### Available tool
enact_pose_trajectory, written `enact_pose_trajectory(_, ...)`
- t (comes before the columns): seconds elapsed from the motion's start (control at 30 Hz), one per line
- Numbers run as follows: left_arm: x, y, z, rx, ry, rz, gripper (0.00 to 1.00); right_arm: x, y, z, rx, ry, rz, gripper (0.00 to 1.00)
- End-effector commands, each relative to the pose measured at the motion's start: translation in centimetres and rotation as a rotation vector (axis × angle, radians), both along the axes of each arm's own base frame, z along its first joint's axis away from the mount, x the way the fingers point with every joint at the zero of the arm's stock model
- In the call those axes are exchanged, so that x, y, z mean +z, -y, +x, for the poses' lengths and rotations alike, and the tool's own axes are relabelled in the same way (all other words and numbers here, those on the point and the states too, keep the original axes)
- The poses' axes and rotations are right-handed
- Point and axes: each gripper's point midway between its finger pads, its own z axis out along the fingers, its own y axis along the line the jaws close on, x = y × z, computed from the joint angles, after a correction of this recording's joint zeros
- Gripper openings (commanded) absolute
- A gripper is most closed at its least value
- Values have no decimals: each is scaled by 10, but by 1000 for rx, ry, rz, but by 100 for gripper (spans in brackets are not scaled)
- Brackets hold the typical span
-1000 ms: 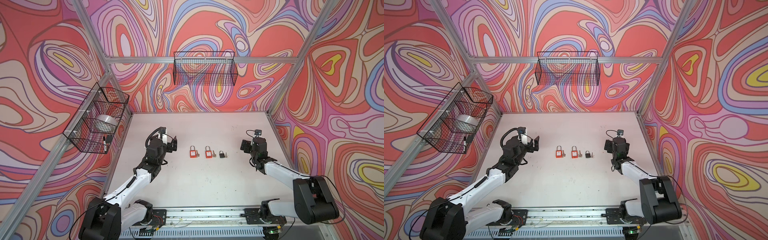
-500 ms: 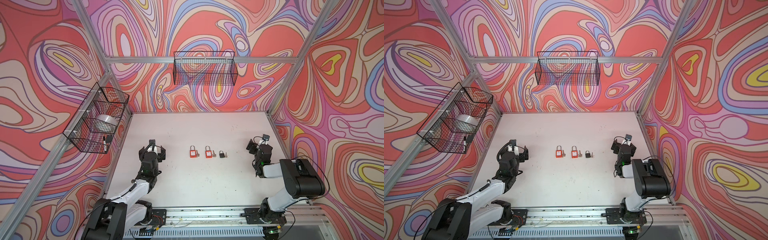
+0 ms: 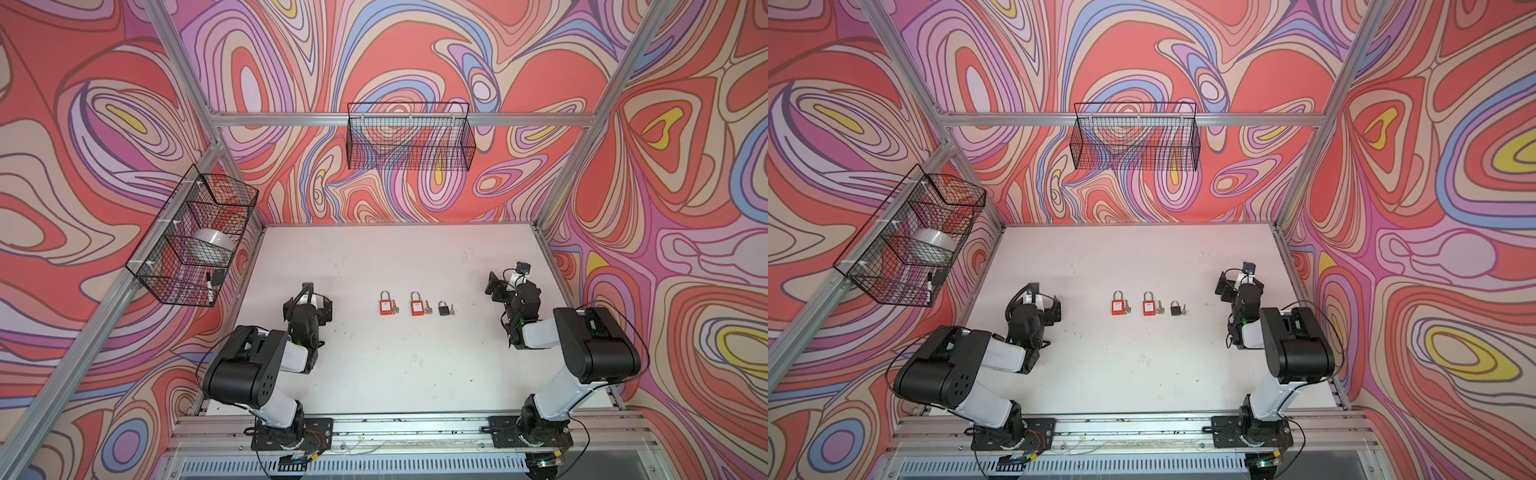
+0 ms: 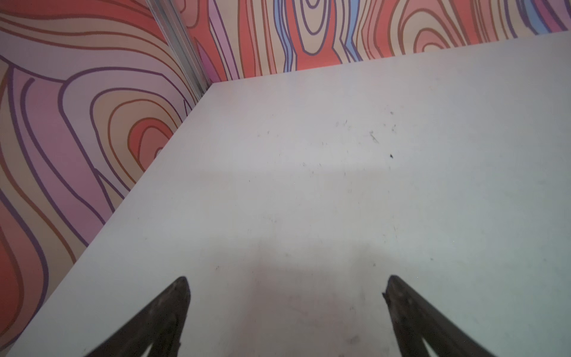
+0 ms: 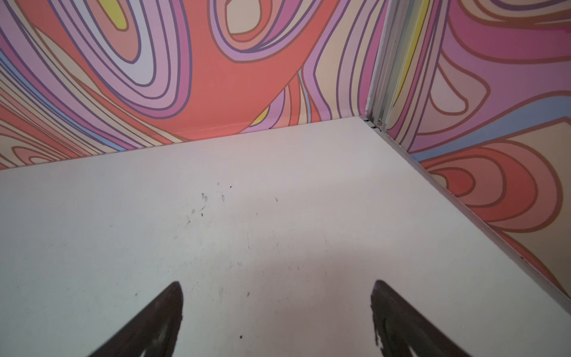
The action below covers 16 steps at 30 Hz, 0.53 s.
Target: Lock with the key
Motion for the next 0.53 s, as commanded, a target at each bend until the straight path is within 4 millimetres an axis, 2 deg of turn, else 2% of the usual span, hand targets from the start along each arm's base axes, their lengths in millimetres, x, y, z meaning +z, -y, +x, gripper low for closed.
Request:
enact_pose_trajectory(0.0, 10, -6, 13, 23, -4, -44, 100, -7, -1, 0, 13, -31, -6, 98)
enact_pose_trajectory(0.07, 10, -11, 14, 34, 8, -52, 100, -8, -1, 0, 14, -31, -6, 98)
enact_pose_trajectory(0.5, 10, -12, 13, 41, 8, -56, 100, -8, -3, 0, 16, -34, -11, 98)
